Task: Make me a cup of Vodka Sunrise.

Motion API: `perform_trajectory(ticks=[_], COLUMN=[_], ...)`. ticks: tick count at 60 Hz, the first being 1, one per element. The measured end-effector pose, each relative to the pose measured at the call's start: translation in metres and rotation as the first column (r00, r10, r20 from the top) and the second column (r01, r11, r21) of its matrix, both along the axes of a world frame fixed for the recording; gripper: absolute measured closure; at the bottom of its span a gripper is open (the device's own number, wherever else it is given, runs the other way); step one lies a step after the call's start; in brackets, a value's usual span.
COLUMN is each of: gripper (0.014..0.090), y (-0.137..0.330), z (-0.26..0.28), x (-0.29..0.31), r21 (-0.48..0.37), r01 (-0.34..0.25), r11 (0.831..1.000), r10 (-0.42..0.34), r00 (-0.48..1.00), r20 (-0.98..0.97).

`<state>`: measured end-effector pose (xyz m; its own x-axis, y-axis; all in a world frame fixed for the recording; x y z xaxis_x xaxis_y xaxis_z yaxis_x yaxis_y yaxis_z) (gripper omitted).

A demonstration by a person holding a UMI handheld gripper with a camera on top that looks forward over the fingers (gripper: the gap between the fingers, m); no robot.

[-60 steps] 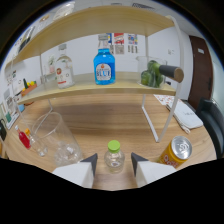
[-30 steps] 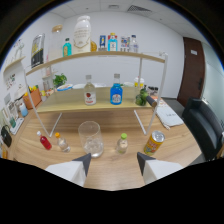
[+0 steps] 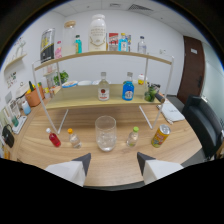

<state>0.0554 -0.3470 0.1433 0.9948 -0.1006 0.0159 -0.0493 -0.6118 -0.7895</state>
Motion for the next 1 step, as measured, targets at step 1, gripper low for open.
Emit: perform_trajectory(ticks=[1], gripper=[0.0186], y=[0.0003], z=[0.0004], x=[-0.0005], r21=[0.001], r01=[0.000], r11=[1.000], r10=[0.000], r00=[1.000], r20=[0.000])
